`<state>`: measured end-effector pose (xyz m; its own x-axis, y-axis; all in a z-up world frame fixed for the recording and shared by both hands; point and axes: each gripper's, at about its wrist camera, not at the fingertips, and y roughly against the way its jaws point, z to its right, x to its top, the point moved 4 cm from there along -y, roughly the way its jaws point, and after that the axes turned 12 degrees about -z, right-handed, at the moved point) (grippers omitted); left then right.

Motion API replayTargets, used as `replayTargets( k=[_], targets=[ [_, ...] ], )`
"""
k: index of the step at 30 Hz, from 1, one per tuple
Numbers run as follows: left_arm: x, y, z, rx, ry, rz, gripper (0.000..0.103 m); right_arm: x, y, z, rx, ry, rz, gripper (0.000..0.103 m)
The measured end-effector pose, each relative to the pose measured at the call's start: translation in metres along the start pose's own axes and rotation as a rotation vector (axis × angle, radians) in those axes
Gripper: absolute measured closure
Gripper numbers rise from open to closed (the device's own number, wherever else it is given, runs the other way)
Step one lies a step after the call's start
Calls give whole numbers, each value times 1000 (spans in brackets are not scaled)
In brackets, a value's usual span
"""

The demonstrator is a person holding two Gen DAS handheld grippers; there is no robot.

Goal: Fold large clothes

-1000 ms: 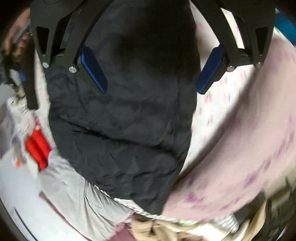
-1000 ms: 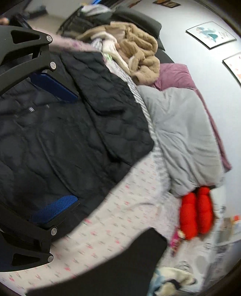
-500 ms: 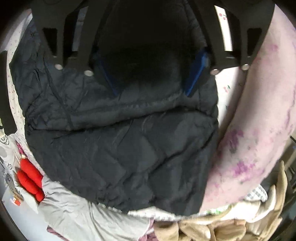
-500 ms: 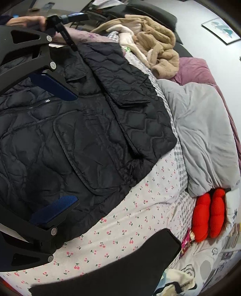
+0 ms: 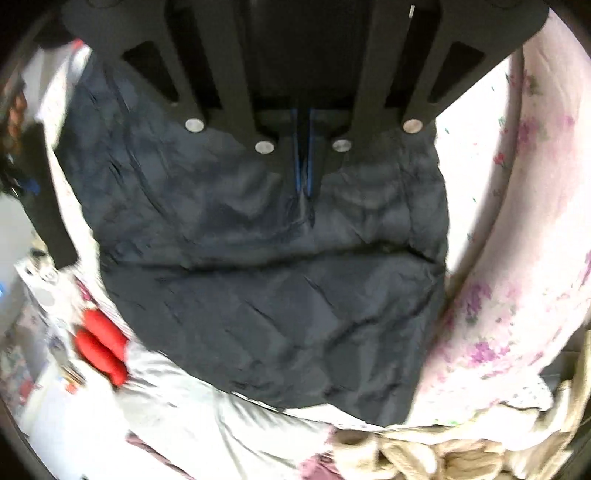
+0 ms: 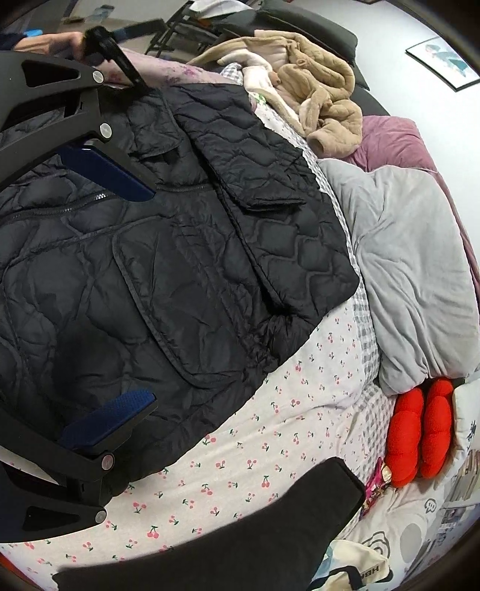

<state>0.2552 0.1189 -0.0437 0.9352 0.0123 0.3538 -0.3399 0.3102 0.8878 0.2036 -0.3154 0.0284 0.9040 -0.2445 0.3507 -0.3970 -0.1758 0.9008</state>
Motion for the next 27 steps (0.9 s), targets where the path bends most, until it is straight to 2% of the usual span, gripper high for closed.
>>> replayTargets(
  k=[4,6,10,11,13,14,15,16,17,19,21,23,27],
  targets=[
    [-28,14,8,10,-84,-26,99,-1,3,3,13,2,-2,0],
    [-42,16,6,3,-92,-40,97,-2,3,4,8,10,-4,0],
    [-64,27,9,-75,-144,-75,97,-4,-2,7,-7,10,-29,0],
    [-67,37,12,-95,-161,-56,97,-5,-3,7,-7,11,-37,0],
    [-65,65,17,-156,-167,36,95,-6,-4,7,-10,15,-44,0],
    [-63,74,17,-190,-161,65,88,-6,-4,6,-13,18,-43,0],
    [-58,83,19,-233,-140,104,74,-6,-4,5,-14,22,-41,0],
    [-53,87,20,-257,-109,133,66,-6,-3,4,-17,27,-38,0],
    [-47,87,21,-264,-68,150,51,-6,-4,2,-21,31,-38,0],
    [-38,70,26,-263,3,114,49,-7,-7,-2,-34,41,-44,0],
    [-33,40,38,-253,40,21,49,-8,-11,-4,-43,47,-56,0],
    [-39,10,50,-190,52,-51,49,-11,-16,-6,-56,57,-69,0],
    [-66,-41,63,8,42,-224,49,-18,-23,-7,-98,100,-94,0]
  ],
)
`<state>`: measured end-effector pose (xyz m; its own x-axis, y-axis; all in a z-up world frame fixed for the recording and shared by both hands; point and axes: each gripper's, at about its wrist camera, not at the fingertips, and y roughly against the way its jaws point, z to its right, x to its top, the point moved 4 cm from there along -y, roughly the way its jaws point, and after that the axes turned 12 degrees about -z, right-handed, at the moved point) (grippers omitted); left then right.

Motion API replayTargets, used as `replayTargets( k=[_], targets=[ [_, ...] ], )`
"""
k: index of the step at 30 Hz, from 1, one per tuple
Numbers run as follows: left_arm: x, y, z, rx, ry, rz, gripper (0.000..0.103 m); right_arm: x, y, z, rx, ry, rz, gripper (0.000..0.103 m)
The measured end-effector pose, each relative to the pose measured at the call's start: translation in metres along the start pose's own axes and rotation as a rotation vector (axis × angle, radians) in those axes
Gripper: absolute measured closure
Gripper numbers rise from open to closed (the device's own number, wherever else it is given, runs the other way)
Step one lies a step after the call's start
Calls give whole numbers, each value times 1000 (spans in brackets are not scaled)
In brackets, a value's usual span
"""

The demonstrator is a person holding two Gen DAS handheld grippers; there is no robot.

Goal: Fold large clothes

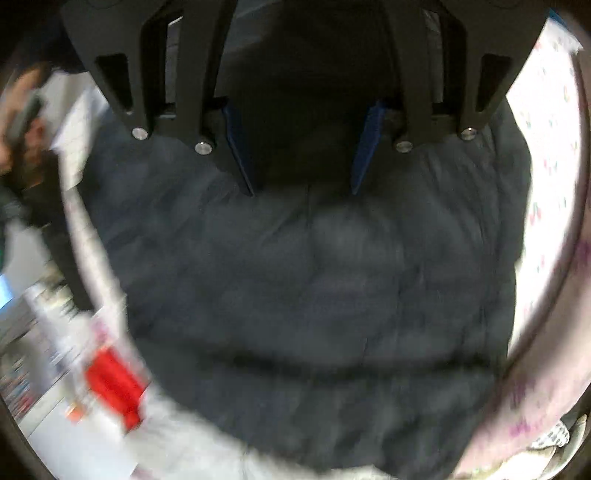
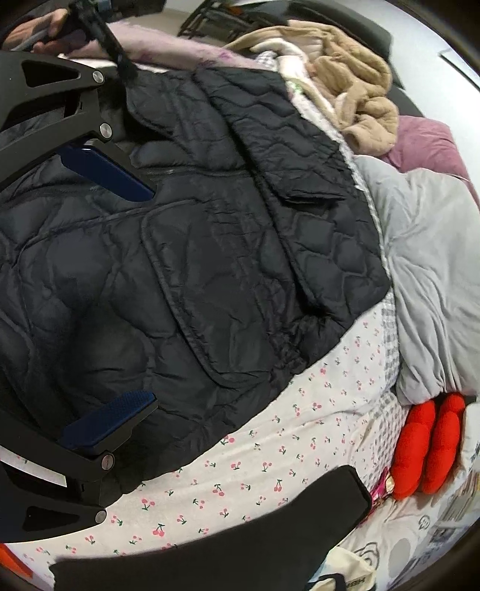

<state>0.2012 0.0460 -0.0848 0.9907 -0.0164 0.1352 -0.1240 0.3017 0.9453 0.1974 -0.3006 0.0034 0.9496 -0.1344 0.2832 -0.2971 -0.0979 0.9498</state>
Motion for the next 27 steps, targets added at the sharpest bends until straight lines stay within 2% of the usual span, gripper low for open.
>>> replayTargets(
  k=[3,6,7,9,11,13,15,18,21,25,27],
  targets=[
    [-13,-2,2,31,-10,11,49,-3,-3,8,-29,9,-5,0],
    [-21,12,-9,-27,40,17,49,-2,-1,23,-52,-15,16,0],
    [-23,17,-15,-50,68,24,49,-1,6,28,-53,-34,54,0],
    [-27,29,-31,-89,141,41,49,0,36,36,-24,-66,209,0],
    [-33,35,-49,-95,226,50,49,-5,62,36,1,-38,344,0],
    [-43,41,-68,-93,309,55,49,-12,75,36,-41,11,406,0],
    [-53,42,-77,-96,359,52,47,-14,69,41,-83,27,359,0],
    [-71,41,-86,-126,404,42,43,-17,56,61,-108,-34,271,0],
    [-90,41,-93,-131,438,30,43,-24,46,87,-80,-105,191,0],
    [-111,38,-96,-148,456,6,43,-40,30,126,5,-222,73,0],
    [-122,37,-98,-144,456,-3,43,-49,21,141,28,-265,42,2]
  ],
)
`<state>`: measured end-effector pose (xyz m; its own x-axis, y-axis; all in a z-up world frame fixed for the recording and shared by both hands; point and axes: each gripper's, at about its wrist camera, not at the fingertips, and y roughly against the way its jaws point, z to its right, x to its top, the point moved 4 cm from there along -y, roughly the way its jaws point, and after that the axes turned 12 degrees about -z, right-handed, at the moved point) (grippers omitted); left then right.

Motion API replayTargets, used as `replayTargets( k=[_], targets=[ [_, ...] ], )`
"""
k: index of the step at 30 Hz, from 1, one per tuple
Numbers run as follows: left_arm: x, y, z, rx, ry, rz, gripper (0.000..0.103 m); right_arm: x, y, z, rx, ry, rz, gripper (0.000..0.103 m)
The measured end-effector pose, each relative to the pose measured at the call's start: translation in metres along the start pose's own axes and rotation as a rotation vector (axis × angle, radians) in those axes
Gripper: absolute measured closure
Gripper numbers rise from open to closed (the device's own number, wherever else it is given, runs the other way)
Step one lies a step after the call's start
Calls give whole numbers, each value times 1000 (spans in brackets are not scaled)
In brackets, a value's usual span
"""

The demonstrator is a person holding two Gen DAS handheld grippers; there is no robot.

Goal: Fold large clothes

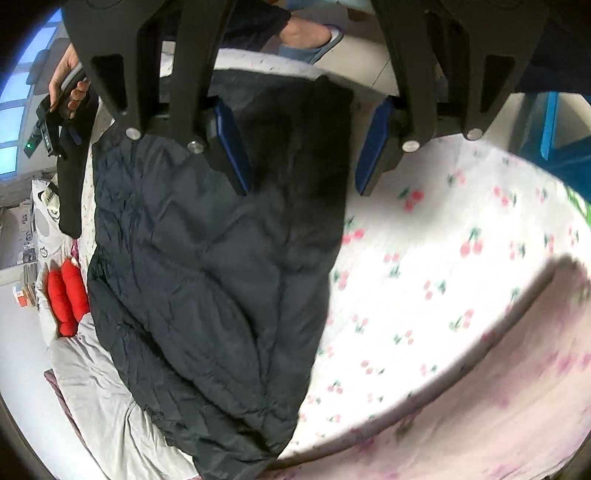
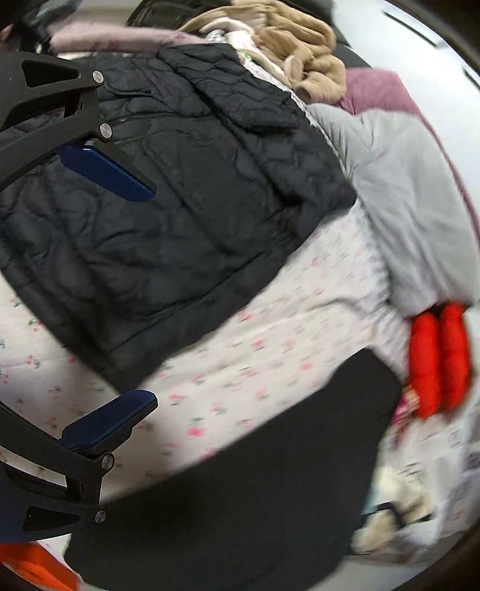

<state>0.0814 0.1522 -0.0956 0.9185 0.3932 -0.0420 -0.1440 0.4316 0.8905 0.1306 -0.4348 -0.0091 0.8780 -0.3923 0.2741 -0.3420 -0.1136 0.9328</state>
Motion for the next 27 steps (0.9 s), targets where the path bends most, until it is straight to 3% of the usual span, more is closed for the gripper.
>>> replayTargets(
  k=[2,4,11,14,16,18,27],
  targets=[
    [-7,-4,-4,-1,3,-19,44,-5,-11,14,-7,-37,-36,11],
    [-13,-9,-8,-19,12,-33,47,-6,-22,24,-11,-71,-75,29],
    [-22,-14,-5,-55,-23,-31,52,-8,-40,38,38,-126,-127,32],
    [-20,-20,-10,-70,-12,-31,54,-9,-50,39,-1,-132,-155,33],
    [-19,-19,-14,-96,5,-34,54,-10,-55,40,-14,-132,-169,48],
    [-18,-19,-14,-114,10,-36,54,-11,-58,36,-2,-133,-179,54],
    [-24,-22,-13,-96,6,-15,54,-8,-61,35,10,-153,-190,52]
  ],
)
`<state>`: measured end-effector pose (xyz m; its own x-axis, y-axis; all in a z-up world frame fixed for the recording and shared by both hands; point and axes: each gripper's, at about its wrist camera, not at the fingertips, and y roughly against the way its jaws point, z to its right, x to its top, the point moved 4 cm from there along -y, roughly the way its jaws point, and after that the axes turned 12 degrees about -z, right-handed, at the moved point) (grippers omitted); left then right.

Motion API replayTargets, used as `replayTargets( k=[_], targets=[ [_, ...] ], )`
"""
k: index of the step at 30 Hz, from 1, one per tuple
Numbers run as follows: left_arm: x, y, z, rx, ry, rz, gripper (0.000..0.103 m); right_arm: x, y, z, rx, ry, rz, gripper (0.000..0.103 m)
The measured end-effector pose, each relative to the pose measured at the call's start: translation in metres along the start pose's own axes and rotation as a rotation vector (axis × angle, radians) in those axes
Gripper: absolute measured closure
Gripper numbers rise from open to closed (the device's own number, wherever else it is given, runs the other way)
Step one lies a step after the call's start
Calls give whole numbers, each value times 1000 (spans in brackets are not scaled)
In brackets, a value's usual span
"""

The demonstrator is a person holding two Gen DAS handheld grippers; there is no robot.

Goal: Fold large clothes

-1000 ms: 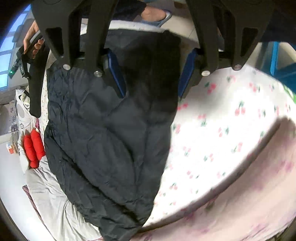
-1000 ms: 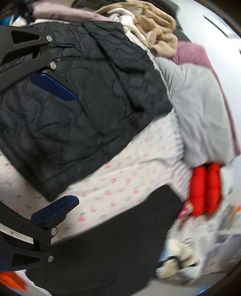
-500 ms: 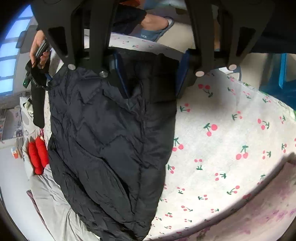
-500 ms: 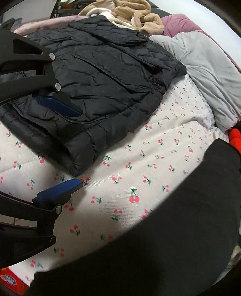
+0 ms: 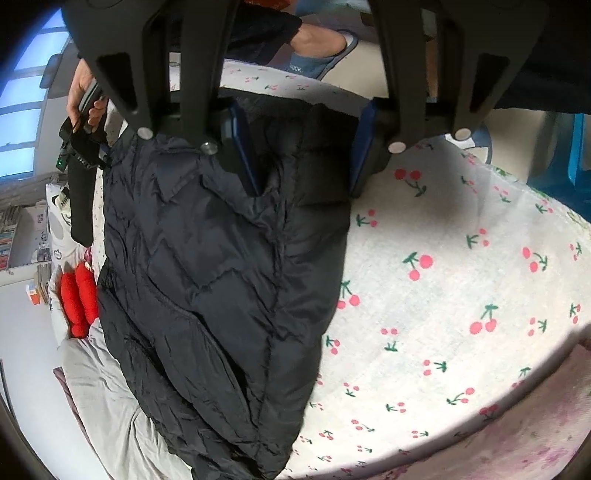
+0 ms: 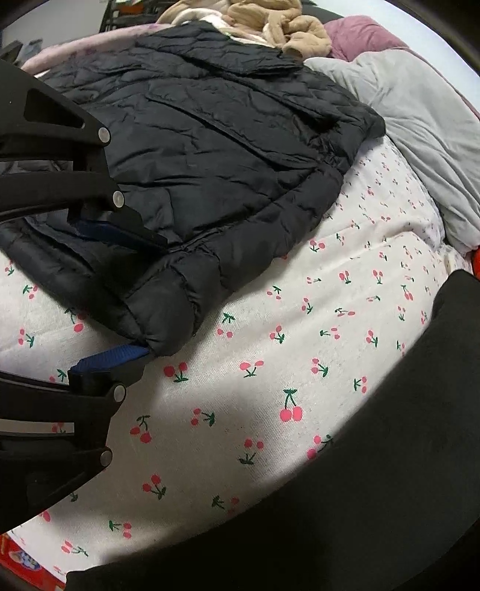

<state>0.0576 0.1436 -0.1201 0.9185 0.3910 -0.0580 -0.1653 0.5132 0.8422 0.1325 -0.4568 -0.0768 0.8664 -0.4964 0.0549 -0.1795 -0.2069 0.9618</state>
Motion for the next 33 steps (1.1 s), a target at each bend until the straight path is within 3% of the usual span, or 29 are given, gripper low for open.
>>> replayTargets(
  k=[5,6,7,9,13,23,27,31,32,33],
  targets=[
    [-1,-1,6,17,-30,19,56,0,-7,-2,-11,-1,-4,54],
    [-2,0,7,29,-39,28,59,0,-5,-4,-5,7,5,64],
    [-3,0,9,44,-51,37,60,-1,-4,-5,17,13,11,83],
    [-6,-1,12,79,-76,55,60,-3,2,-8,60,2,25,91],
    [-6,-3,14,102,-89,64,60,-7,10,-17,31,46,50,91],
    [-4,-4,16,123,-103,62,60,-8,2,-20,63,52,29,87],
    [-4,-5,15,95,-80,52,60,-4,-9,-13,82,8,0,80],
    [-5,-5,14,77,-86,52,59,-1,-15,-12,97,-6,2,80],
    [-6,-5,14,80,-98,58,63,-2,-14,-13,90,-1,8,80],
    [-6,-5,15,81,-111,63,76,-4,-12,-15,84,5,17,81]
  ],
)
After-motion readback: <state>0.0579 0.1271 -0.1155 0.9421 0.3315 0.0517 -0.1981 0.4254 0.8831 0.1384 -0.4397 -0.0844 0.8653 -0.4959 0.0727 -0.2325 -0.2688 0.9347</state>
